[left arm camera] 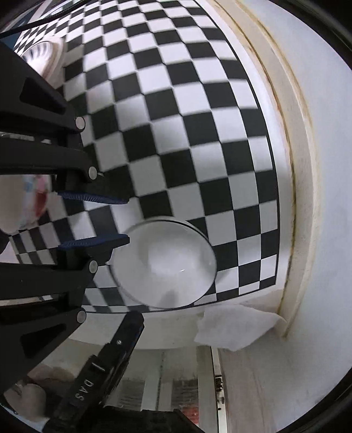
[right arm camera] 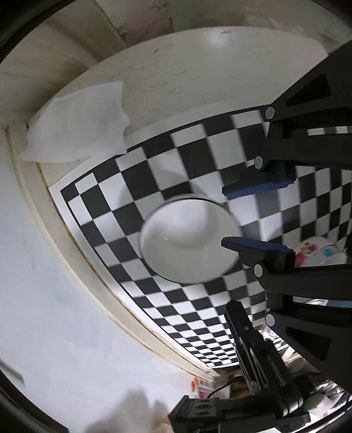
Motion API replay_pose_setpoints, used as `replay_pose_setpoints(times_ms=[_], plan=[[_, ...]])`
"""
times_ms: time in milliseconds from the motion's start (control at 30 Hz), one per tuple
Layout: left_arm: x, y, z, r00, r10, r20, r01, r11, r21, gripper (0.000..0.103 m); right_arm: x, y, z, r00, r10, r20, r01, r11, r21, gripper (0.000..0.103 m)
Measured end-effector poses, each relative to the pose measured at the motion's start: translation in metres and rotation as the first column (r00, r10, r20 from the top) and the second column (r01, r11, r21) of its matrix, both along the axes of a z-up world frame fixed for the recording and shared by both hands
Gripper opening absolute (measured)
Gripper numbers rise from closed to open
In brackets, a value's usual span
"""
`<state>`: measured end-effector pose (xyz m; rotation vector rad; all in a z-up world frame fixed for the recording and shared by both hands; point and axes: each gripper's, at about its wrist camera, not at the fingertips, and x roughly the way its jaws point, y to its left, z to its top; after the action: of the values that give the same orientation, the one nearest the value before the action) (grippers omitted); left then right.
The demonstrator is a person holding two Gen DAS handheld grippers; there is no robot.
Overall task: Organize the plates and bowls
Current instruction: 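Carry the two nested bowls with both grippers to the black-rimmed bowl, then nest the bowls into the black-rimmed bowl and grip all rims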
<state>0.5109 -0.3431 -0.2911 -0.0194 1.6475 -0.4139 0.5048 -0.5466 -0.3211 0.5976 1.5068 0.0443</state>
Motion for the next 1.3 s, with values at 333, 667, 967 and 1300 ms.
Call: replay_pose_setpoints(times_ms=[333,667,967,1300], plan=[[0.02,-0.032,-0.037,0.996,-0.088,-0.006,0.089,0.993,0.078,0.013,0.033,-0.001,-0.053,0.995,0.02,-0.102,-0.025,0.999,-0.048,0.009],[0.016,-0.029,-0.027,0.995,-0.095,0.032,0.092,0.992,0.082,0.013,0.033,0.002,-0.053,0.993,0.05,-0.105,-0.056,0.997,-0.055,0.008],[-0.005,-0.009,0.009,0.991,-0.092,0.096,0.087,0.995,0.054,0.013,0.018,0.011,-0.024,0.995,0.079,-0.062,-0.082,0.996,-0.046,0.008],[-0.05,0.024,0.063,0.979,-0.066,0.193,0.063,0.998,0.019,0.013,-0.016,0.038,0.026,0.99,0.14,0.002,-0.139,0.99,-0.037,0.008]])
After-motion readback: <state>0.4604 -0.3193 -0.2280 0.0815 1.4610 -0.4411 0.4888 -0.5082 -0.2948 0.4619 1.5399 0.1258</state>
